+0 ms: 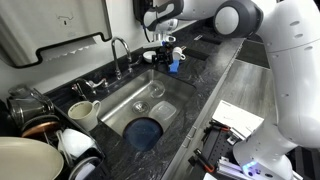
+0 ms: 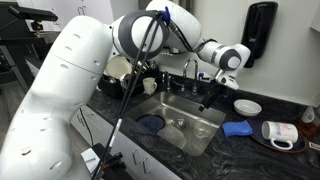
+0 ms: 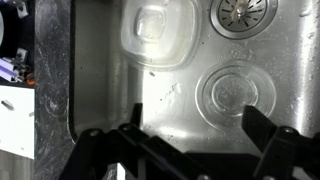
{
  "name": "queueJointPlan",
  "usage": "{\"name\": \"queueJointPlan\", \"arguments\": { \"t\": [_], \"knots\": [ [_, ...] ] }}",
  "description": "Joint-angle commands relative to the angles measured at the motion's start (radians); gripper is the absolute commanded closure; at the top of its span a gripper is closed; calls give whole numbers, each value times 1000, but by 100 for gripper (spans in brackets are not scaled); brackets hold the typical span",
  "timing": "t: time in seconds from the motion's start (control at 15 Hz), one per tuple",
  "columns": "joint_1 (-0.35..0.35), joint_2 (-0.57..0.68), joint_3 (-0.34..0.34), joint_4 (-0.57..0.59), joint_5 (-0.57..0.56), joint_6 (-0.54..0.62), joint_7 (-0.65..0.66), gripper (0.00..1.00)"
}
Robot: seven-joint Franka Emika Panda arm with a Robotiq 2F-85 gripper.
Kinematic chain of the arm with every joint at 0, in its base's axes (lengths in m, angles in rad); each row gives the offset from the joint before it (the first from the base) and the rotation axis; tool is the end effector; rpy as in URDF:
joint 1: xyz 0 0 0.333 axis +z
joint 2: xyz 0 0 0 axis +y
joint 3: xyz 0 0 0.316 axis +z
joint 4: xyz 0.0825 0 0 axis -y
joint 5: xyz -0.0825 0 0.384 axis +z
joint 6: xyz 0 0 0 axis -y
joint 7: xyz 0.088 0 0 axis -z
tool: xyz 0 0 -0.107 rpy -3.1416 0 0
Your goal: Put the glass bowl in the sink
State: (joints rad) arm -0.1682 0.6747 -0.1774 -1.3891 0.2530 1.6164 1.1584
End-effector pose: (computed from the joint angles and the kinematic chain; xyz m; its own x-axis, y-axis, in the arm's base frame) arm 0.6489 -0.1837 0.2901 -0.0370 -0.9612 -0.2734 -0.9376 -0.0612 0.3422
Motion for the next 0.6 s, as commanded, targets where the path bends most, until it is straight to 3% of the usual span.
{"name": "queueJointPlan", "arguments": {
  "t": [0.0,0.53],
  "knots": [
    [32,-154,-8,-173,-16,133,-15,0],
    [98,-383,-27,-456,-142,486,136,0]
  ]
}}
